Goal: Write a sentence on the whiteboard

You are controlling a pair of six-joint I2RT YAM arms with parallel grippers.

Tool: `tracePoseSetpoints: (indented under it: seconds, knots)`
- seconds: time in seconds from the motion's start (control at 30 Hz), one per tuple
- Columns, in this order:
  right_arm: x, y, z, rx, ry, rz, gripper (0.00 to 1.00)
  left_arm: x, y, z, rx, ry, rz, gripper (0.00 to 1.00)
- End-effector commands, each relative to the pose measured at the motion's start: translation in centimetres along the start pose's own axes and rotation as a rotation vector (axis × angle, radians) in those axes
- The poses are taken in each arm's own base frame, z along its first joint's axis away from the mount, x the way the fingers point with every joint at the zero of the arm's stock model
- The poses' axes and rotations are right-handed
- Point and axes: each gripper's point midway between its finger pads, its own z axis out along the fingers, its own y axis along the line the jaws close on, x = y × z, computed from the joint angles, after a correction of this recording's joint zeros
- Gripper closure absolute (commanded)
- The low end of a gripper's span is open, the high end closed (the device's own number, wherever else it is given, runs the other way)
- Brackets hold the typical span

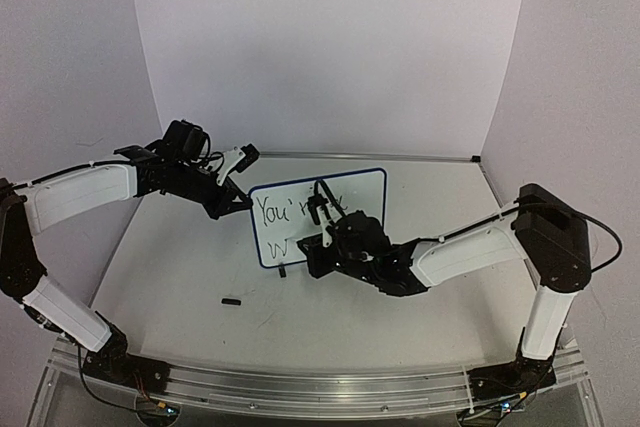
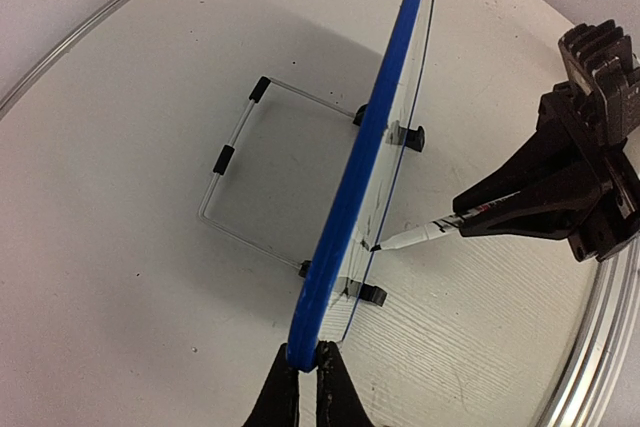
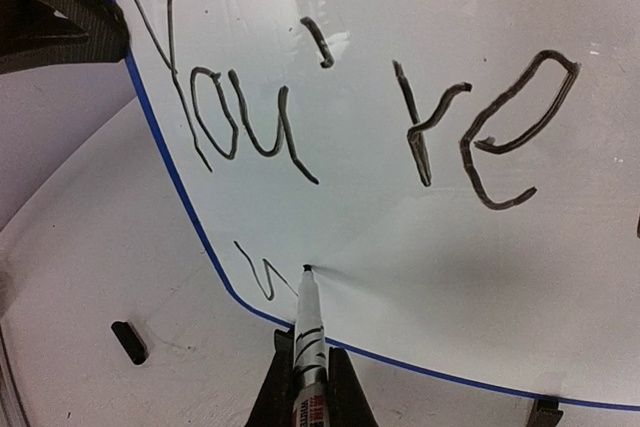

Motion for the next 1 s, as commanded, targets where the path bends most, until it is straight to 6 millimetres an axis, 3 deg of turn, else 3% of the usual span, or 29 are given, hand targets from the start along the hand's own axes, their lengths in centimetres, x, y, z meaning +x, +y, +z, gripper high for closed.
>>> tracePoseSetpoints:
  seconds: [0.0,0.23,0.63,0.97]
  knots:
    - [-2.9,1.8,-1.6,-0.098,-0.058,-0.006,1.00,2.3,1.3,0.8,-0.063,0.097,0.002,1.00]
    - [-2.0,1.3,-2.9,-0.104,-0.047,0.032,1.00,2.4,1.4,0.8,-0.069,0.100,0.000,1.00]
    - [-0.2,-0.3,-1.6,-0.028,-0.010,0.043,1.00,2.5,1.5,0.8,-0.073,0.102,-0.001,1.00]
    - [-0.3,-0.4,-0.5,-0.018,-0.006,0.040,1.00,2.4,1.5,0.8,-0.071,0.101,-0.001,1.00]
